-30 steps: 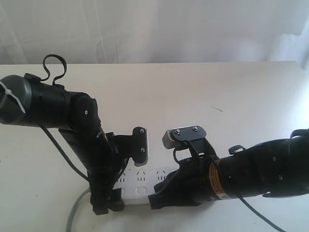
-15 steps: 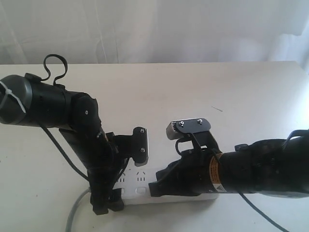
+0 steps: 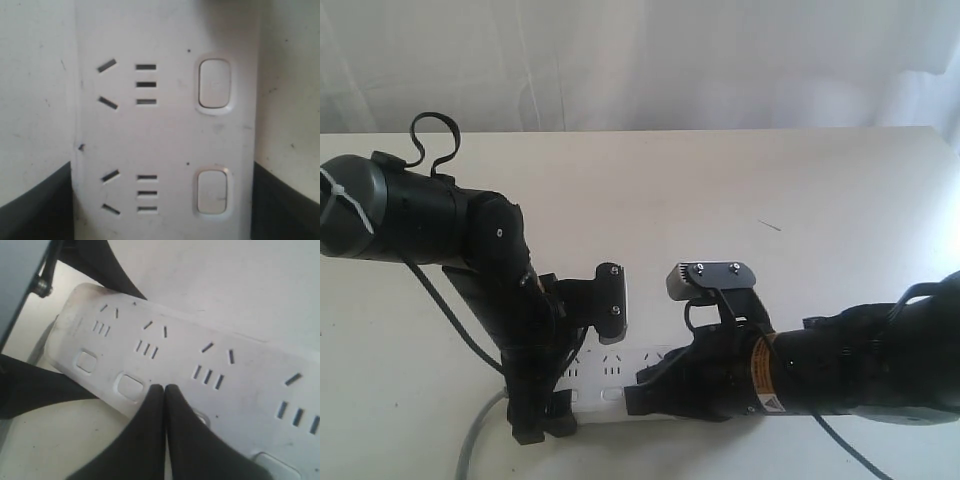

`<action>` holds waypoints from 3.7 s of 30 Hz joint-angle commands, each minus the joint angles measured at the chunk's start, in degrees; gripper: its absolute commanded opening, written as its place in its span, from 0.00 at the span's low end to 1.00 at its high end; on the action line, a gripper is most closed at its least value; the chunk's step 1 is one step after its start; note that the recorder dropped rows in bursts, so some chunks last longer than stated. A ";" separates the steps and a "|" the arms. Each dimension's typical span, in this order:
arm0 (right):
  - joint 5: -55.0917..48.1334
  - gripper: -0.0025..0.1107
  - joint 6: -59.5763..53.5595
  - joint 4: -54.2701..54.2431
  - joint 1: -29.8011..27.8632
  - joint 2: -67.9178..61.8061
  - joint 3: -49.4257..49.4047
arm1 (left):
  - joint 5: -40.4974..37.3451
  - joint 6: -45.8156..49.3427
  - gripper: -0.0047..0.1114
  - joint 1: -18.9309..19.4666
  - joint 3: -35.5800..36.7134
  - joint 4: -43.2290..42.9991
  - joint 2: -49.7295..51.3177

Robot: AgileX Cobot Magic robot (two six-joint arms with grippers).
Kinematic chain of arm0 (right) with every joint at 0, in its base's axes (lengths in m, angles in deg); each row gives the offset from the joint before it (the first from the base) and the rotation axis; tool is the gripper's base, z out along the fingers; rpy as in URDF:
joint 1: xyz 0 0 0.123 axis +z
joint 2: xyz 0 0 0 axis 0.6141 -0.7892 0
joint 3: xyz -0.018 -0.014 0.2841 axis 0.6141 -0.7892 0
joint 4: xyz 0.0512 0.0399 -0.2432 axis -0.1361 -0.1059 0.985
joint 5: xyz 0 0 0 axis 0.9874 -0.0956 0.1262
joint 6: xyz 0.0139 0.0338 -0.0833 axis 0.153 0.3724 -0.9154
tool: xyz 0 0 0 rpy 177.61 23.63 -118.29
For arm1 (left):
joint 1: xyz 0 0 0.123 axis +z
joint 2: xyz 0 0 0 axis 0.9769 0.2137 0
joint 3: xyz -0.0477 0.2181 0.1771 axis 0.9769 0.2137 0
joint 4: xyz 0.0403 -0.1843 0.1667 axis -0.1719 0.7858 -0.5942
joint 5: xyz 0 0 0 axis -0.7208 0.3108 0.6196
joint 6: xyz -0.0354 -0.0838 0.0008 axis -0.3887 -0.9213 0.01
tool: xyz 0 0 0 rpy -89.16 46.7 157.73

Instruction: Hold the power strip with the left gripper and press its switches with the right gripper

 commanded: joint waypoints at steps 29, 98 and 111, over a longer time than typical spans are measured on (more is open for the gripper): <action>-7.30 0.02 6.86 4.33 0.13 2.17 -0.03 | -2.84 -1.03 0.04 -0.43 1.50 -1.91 3.26; -7.45 0.02 24.15 22.40 0.13 0.06 3.77 | -5.06 -0.94 0.04 -0.43 1.50 -2.81 3.26; -12.97 0.02 34.93 34.56 0.13 -1.71 3.77 | -4.91 -0.94 0.04 -0.43 1.50 -2.81 3.26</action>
